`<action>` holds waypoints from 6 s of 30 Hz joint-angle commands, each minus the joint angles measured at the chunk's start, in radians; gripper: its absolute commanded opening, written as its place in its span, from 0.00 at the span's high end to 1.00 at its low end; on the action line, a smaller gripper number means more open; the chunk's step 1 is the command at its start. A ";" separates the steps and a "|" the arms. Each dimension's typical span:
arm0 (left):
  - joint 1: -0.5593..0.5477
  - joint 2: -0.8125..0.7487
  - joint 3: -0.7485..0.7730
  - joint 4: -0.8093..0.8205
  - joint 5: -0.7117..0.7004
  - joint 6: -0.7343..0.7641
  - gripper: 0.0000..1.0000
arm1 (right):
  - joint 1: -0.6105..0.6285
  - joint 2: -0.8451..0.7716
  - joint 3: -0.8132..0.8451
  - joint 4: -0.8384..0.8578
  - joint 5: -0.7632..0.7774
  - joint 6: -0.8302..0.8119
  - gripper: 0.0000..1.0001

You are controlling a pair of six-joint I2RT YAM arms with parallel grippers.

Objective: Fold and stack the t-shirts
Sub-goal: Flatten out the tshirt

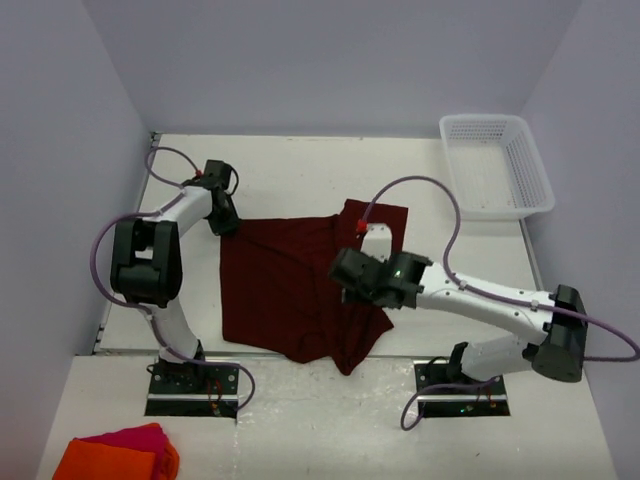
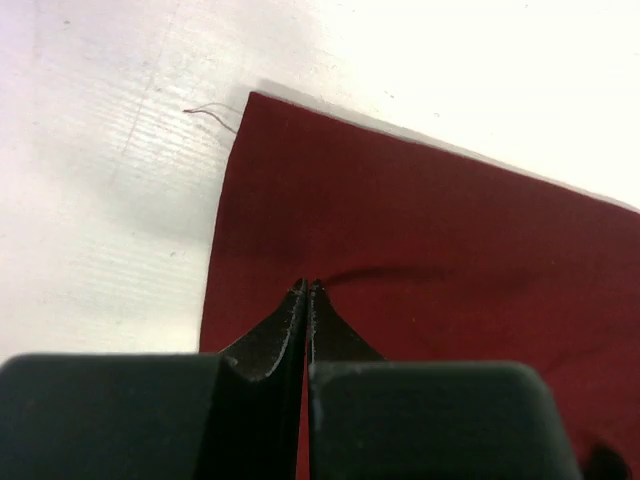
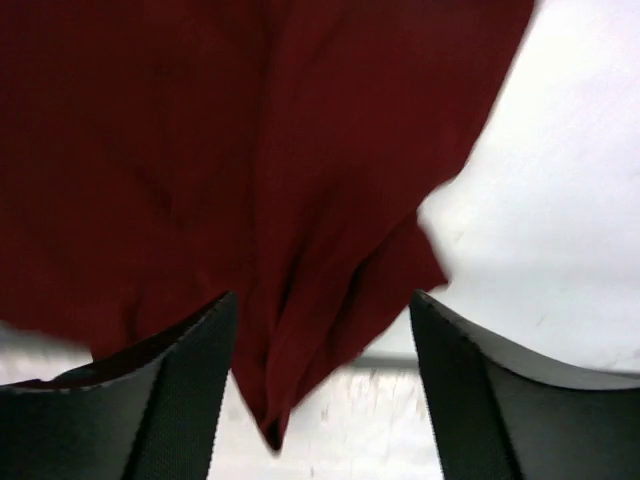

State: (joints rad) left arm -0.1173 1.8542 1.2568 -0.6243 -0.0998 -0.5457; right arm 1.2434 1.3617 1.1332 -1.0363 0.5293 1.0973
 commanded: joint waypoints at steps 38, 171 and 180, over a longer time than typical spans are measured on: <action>-0.013 -0.429 -0.247 0.190 0.268 0.118 1.00 | -1.072 0.872 0.770 0.134 -0.519 -0.810 0.46; -0.765 -0.274 -0.505 0.330 0.440 -0.111 1.00 | -0.877 0.214 -0.174 0.550 -0.502 -0.350 0.30; -0.765 -0.224 -0.447 0.334 0.468 -0.109 1.00 | -0.868 0.065 -0.312 0.502 -0.460 -0.326 0.31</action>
State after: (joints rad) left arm -0.8787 1.6268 0.7753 -0.2581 0.3706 -0.6689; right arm 0.3683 1.4719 0.8474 -0.5240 0.0380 0.7414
